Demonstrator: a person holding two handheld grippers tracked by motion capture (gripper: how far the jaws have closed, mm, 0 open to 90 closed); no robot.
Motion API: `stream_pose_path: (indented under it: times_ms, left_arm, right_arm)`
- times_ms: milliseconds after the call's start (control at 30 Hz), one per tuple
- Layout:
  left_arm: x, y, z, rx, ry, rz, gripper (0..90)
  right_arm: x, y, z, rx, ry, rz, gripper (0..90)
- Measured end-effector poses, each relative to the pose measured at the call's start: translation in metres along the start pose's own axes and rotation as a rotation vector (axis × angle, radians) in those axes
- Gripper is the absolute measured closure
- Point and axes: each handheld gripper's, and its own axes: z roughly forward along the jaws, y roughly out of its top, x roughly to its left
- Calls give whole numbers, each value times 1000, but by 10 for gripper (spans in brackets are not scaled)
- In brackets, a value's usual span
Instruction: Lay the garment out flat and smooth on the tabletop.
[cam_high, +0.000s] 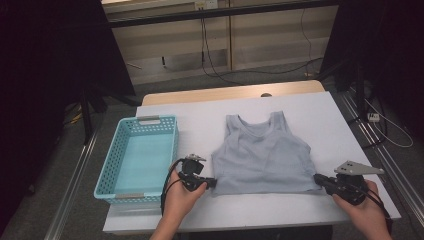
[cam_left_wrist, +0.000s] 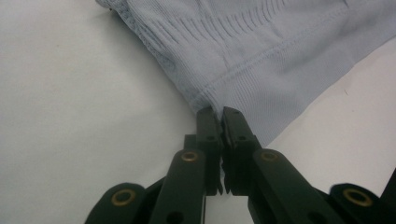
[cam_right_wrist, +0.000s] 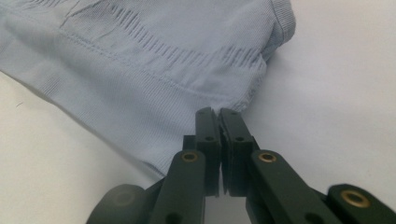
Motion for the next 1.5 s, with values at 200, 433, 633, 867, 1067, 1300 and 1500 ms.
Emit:
stream_pose_path:
  times_ms: [200, 433, 633, 867, 1067, 1300, 1500]
  left_arm:
    - [5, 2, 2, -30, 27, 1, 777]
    - [8, 8, -1, -96, 63, 20, 539]
    - [11, 20, -3, -128, 75, 39, 381]
    - [17, 40, -1, -171, 84, 73, 244]
    - [22, 50, 5, -165, 92, 95, 180]
    - [26, 48, 7, -168, 86, 100, 146]
    - [25, 50, 4, -190, 71, 113, 140]
  right_arm:
    - [-1, 8, 3, -33, 13, -10, 743]
    - [2, 22, 17, -61, 5, -17, 536]
    - [11, 35, 30, -84, 22, -39, 412]
    - [23, 46, 40, -111, 49, -38, 295]
    - [35, 55, 50, -119, 91, -43, 257]
    - [52, 61, 56, -119, 129, -87, 213]
    - [61, 62, 60, -107, 177, -111, 178]
